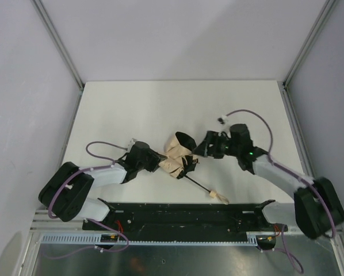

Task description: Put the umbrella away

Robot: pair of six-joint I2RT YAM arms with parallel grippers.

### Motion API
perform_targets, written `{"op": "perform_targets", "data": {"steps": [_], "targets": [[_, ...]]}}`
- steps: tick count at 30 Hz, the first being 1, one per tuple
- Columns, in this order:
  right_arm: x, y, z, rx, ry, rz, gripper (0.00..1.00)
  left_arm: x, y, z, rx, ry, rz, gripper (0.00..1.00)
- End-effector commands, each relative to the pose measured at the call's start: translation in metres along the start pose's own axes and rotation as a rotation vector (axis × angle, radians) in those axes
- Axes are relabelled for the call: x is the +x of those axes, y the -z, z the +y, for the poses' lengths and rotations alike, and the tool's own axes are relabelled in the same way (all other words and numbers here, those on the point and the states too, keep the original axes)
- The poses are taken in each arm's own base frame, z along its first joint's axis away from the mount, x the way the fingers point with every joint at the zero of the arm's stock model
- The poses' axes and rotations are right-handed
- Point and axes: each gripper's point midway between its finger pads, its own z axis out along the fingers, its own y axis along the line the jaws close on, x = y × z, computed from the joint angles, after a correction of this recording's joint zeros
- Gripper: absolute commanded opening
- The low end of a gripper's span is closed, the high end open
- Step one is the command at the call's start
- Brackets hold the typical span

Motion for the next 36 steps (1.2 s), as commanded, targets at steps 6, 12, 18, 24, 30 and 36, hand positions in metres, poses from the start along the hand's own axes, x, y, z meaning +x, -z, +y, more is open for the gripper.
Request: {"op": "perform_targets", "data": {"steps": [6,12,18,24,30,36], "targets": [[0.019,0.078,-0.062,0.196,-0.342,-0.215,0.89,0.001,0.005,0.066,-0.211,-0.060,-0.019,0.00],[0.047,0.075,-0.082,0.142,-0.489,-0.240,0.86,0.009,0.004,0.062,-0.205,-0.053,0.017,0.00],[0.059,0.069,-0.092,0.096,-0.555,-0.308,0.83,0.014,0.006,0.053,-0.179,-0.063,0.028,0.00],[0.052,0.058,-0.097,0.113,-0.556,-0.351,0.80,0.015,0.012,0.058,-0.171,-0.048,0.022,0.00],[0.021,0.028,-0.084,0.034,-0.535,-0.342,0.70,0.017,0.014,0.060,-0.170,-0.045,0.024,0.00],[-0.013,-0.010,-0.070,-0.103,-0.514,-0.387,0.48,0.018,0.014,0.059,-0.168,-0.043,0.026,0.00]]}}
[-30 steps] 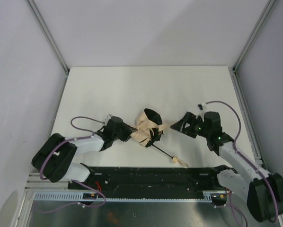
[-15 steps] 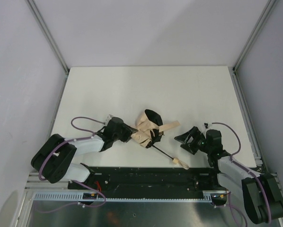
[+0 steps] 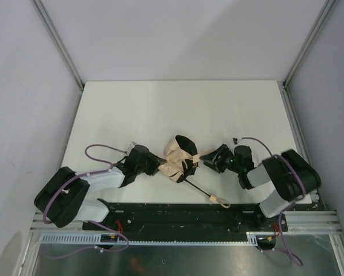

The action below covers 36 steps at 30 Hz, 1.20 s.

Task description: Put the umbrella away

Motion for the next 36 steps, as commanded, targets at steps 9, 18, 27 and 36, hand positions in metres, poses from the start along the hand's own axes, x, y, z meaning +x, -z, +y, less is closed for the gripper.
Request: {"op": "perform_targets", "data": {"steps": [9,18,27,36], "targets": [[-0.066,-0.035,0.072,-0.250,0.159,-0.156,0.03,0.006,0.004,0.055,-0.172,-0.047,0.000,0.00],[-0.088,-0.038,0.172,-0.360,0.405,-0.165,0.00,0.006,0.003,0.051,-0.166,-0.046,0.002,0.00],[-0.096,-0.038,0.231,-0.532,0.462,-0.185,0.00,0.007,0.004,0.056,-0.182,-0.040,0.007,0.00],[-0.113,-0.033,0.281,-0.571,0.514,-0.262,0.00,0.004,0.005,0.055,-0.172,-0.040,-0.009,0.00]]}}
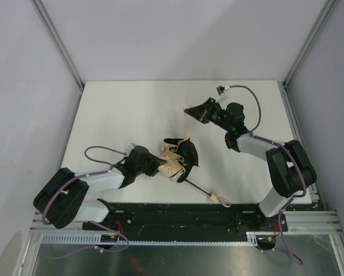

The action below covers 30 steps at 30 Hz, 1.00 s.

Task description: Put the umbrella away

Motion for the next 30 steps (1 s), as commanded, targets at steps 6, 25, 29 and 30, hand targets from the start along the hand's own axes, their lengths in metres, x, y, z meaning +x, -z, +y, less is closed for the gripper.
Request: {"op": "perform_targets", "data": {"steps": [6,25,29,30], "targets": [[-0.064,-0.020,-0.001,0.124,0.088,-0.182,0.00,0.000,0.004,0.049,-0.154,-0.075,-0.017,0.00],[0.012,0.005,-0.162,0.577,0.059,0.141,0.42,0.001,0.006,0.047,-0.148,-0.066,-0.015,0.00],[0.025,0.028,-0.152,0.603,0.101,0.265,0.77,0.001,0.006,0.046,-0.145,-0.064,-0.012,0.00],[0.028,0.036,-0.149,0.614,0.106,0.297,0.81,0.002,0.007,0.046,-0.145,-0.065,-0.010,0.00]]}}
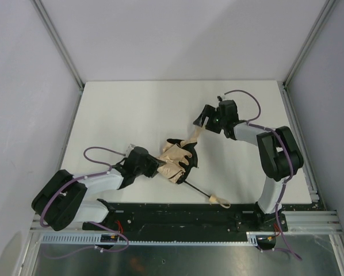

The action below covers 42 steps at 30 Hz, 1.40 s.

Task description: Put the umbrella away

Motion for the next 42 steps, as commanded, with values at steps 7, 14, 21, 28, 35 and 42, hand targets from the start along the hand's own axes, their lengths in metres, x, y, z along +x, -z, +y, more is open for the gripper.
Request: {"op": "perform_targets", "data": {"steps": [7,14,21,28,35,42], "targets": [[0.025,0.087,0.022,0.074,0.396,0.125,0.89,0.004,0.004,0.048,-0.194,-0.038,0.006,0.00],[0.103,0.143,0.109,-0.174,0.913,-0.005,0.90,0.004,0.005,0.055,-0.256,-0.033,0.008,0.00],[0.188,0.126,0.144,-0.260,1.228,0.002,0.88,0.004,0.005,0.056,-0.293,-0.038,0.020,0.00],[0.228,0.087,0.136,-0.238,1.293,0.061,0.80,0.008,0.004,0.060,-0.335,-0.034,0.051,0.00],[0.239,0.050,0.093,-0.101,1.241,0.133,0.69,0.004,0.006,0.057,-0.332,-0.018,0.042,0.00],[0.267,0.037,0.048,-0.033,1.130,0.325,0.32,-0.001,0.003,0.050,-0.325,-0.023,0.046,0.00]]}}
